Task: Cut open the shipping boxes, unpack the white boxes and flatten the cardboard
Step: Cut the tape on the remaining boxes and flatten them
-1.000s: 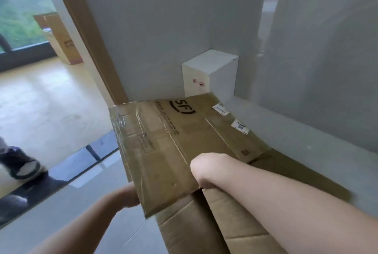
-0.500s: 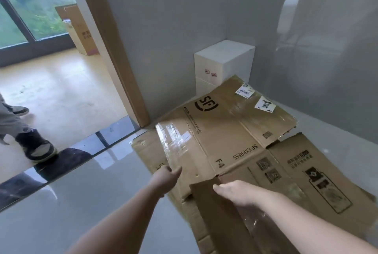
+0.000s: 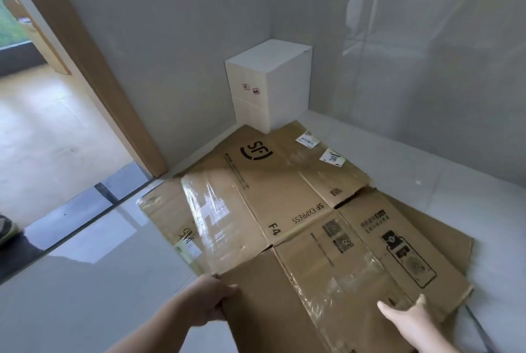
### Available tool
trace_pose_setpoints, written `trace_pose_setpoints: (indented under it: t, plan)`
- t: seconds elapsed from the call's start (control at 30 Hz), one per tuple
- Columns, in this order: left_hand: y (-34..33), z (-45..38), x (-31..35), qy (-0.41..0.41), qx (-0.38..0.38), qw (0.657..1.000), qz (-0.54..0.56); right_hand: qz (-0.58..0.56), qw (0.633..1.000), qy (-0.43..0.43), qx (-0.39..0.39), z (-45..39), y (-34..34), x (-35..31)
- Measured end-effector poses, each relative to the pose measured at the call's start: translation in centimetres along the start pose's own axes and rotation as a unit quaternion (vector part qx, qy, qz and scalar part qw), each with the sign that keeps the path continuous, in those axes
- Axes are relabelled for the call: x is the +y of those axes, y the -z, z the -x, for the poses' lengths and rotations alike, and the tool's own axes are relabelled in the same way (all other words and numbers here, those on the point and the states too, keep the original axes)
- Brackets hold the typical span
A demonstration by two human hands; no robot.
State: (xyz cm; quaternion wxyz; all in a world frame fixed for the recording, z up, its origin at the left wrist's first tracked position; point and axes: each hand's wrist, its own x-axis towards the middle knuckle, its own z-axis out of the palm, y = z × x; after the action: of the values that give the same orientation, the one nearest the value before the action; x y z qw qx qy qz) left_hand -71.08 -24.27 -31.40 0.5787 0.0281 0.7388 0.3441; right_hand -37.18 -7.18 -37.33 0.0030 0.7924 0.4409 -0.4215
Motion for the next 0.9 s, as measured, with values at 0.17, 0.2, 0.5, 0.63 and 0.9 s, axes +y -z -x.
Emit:
trace_pose_setpoints:
  t: [0.17, 0.2, 0.5, 0.63, 0.9]
  plan:
    - [1.3, 0.7, -4.3, 0.061, -0.02, 0.998, -0.005, -0.13, 0.988, -0.061, 0.052, -2.8, -0.4, 1.5]
    - [1.3, 0.4, -4.7, 0.059, 0.0, 0.998, -0.014, -0.141, 0.987, -0.06, 0.048, -3.1, -0.4, 1.6]
    - [-1.2, -3.5, -6.4, 0.044, 0.175, 0.983, -0.031, -0.02, 0.998, 0.016, 0.061, -2.6, -0.4, 0.5]
    - [-1.9, -4.1, -7.4, 0.063, 0.16, 0.978, 0.116, -0.08, 0.995, 0.029, 0.047, -2.9, 0.5, 1.2]
    - [-4.2, -2.2, -11.3, 0.079, 0.107, 0.985, 0.11, -0.052, 0.987, 0.126, 0.082, -3.2, 2.8, 1.7]
